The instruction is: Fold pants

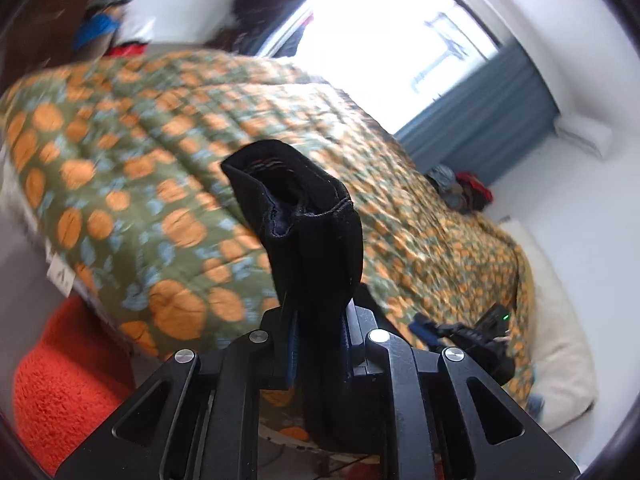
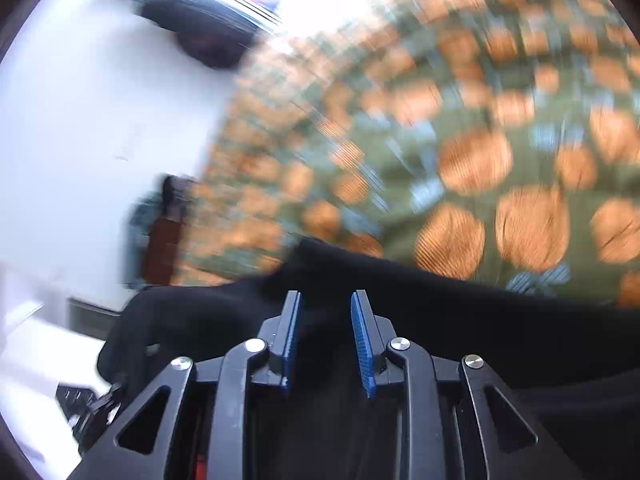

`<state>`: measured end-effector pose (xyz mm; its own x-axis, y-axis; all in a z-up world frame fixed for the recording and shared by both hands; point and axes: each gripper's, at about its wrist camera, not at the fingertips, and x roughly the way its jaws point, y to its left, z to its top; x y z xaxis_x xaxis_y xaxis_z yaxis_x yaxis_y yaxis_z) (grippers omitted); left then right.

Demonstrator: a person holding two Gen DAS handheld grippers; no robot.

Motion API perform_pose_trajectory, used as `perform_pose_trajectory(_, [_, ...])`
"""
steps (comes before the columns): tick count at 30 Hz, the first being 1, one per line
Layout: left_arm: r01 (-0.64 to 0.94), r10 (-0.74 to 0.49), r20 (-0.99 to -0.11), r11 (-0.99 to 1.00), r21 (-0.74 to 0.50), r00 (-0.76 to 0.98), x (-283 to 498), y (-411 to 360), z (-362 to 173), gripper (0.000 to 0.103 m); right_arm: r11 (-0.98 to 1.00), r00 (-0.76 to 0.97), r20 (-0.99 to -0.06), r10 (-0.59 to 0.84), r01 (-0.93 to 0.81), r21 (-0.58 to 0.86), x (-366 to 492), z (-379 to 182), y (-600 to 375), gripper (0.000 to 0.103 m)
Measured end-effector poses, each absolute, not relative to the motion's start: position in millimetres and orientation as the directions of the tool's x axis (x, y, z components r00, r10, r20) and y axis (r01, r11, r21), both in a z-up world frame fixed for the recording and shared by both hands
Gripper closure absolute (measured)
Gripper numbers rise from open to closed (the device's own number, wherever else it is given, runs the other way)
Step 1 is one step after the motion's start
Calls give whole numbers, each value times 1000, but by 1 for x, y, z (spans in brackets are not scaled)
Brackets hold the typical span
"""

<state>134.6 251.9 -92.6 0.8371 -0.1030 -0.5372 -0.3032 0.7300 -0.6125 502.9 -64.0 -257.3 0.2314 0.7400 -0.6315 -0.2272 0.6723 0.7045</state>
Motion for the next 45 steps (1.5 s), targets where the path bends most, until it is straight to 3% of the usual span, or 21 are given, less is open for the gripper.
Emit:
perform_pose_trajectory(4, [-126,-207,-504,826,-549,839,155,178,-54,88,679,380,-563,734,-379,628,452,-197,-139,55])
perform_pose_trajectory(6, [-14,-284,-501,860,-510,817,171,130,-43,88,711,460,-543,702,-406,575,420,-181,-185,53])
perform_pose_trajectory(9, [138,-403,-518,869,-475,755,199,55,-46,88,792,579,-556,596,-313,524,371,-181,-260,51])
perform_pose_trajectory(10, [180,-437,-535,867,-465,723,212,26,-55,86,802,600,-556,575,-279,529,360,-185,-275,51])
perform_pose_trajectory(13, [252,-511,-638,854,-456,577,248,-49,-94,64,825,667,-553,499,-169,539,329,-202,-320,51])
perform_pose_trajectory(15, [253,-513,-721,858,-446,466,262,-85,-123,64,827,681,-568,462,-99,554,309,-221,-342,51])
perform_pose_trajectory(18, [215,-528,-721,847,-487,449,259,-78,-128,63,776,682,-557,473,-24,630,300,-233,-380,50])
perform_pose_trajectory(22, [156,-423,-737,901,-405,528,244,-30,-115,58,750,689,-535,488,-19,661,307,-233,-398,50])
perform_pose_trajectory(27, [59,-277,-769,952,-299,577,222,26,-124,58,601,474,-494,729,-96,794,349,-253,-355,50])
perform_pose_trajectory(32, [8,-262,-790,951,-310,554,213,45,-157,58,719,360,-638,681,-162,676,396,-255,-313,50])
perform_pose_trajectory(36, [16,-278,-797,948,-319,537,216,43,-171,58,774,222,-758,614,-358,522,423,-264,-281,50])
perform_pose_trajectory(41, [16,-272,-810,951,-309,520,222,42,-184,58,677,105,-758,644,-540,500,423,-250,-266,50])
perform_pose_trajectory(45, [7,-272,-813,950,-313,515,226,42,-192,58,660,-41,-796,604,-533,529,450,-274,-259,50])
